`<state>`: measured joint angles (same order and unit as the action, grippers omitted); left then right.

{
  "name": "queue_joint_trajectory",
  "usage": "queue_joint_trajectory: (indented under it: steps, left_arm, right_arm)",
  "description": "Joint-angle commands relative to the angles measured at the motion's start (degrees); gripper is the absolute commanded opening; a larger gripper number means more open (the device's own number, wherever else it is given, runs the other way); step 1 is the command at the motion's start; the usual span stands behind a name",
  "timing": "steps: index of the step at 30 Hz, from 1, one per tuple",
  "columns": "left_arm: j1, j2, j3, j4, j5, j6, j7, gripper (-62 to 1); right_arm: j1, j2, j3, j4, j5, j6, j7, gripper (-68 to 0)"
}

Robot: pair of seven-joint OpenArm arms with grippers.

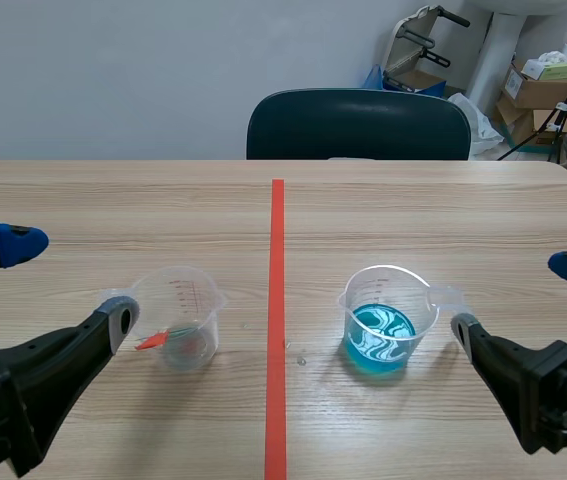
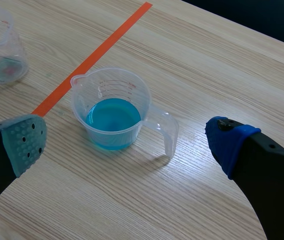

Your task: Do the redox reaction experiment

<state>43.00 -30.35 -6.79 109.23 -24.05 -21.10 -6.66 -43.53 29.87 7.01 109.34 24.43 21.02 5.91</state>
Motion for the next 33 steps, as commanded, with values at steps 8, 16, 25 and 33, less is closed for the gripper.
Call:
queue_joint_trajectory:
  steps: [8,16,25,33]
  left_arm:
    - [0.0,-0.1,-0.3,0.9,-0.2,-0.1,-0.8,1.4]
    - [0.0,-0.1,-0.3,0.9,-0.2,-0.1,-0.8,1.4]
    - [0.0,-0.1,-0.3,0.9,-0.2,-0.1,-0.8,1.4]
    - [0.0,-0.1,-0.3,0.9,-0.2,-0.1,-0.8,1.4]
  right_arm:
    - [0.5,0.1,0.1,0.9,0.4,0.0,-0.1,0.4]
    - [0.5,0.1,0.1,0.9,0.4,0.0,-0.6,0.4]
    - [0.5,0.1,0.1,0.9,0.4,0.1,-0.4,0.4]
    - [0.7,0.1,0.1,0.9,0.4,1.6,-0.2,0.4]
